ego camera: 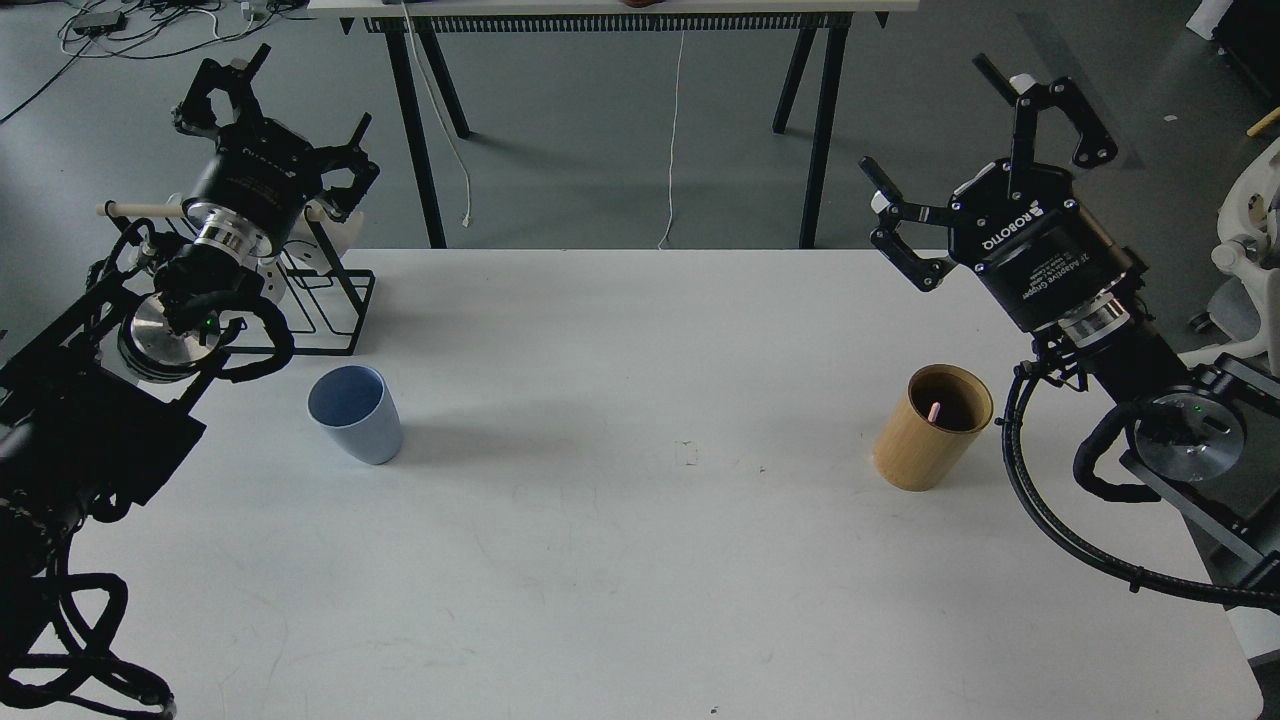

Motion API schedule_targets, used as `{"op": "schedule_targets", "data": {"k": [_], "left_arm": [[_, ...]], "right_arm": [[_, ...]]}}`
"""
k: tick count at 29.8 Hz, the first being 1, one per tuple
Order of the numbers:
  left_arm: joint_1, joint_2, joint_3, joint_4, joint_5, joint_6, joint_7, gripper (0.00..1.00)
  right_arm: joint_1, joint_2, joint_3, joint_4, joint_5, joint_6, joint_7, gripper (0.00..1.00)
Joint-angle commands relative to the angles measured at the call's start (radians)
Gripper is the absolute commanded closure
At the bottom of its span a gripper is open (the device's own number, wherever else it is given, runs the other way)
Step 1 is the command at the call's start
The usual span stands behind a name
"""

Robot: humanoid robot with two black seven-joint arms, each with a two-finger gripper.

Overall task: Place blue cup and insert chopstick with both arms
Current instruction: 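Move the left gripper away from the rack and down beside the blue cup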

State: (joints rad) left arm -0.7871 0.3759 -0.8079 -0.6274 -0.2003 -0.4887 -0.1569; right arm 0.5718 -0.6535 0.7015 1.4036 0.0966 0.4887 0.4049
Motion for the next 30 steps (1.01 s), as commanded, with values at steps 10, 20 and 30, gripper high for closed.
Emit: {"op": "schedule_targets", "data": {"k": [10, 20, 30], "left_arm": [[-0.011, 0.003, -0.007, 0.002, -0.002, 0.0, -0.004, 0.0], [-0.008, 0.008, -0.111, -0.034, -0.001, 0.0, -0.113, 0.0], [-0.092, -0.023, -0.116, -0.038, 0.007, 0.0, -0.104, 0.0]], "right_arm": [[-0.021, 0.002, 0.003, 0.0, 0.0, 0.0, 0.0, 0.01], [0.002, 0.026, 0.007, 0.0, 0.0, 0.0, 0.0, 0.01], [0.013, 0.005, 0.006, 0.034, 0.0, 0.0, 0.0, 0.01]]}}
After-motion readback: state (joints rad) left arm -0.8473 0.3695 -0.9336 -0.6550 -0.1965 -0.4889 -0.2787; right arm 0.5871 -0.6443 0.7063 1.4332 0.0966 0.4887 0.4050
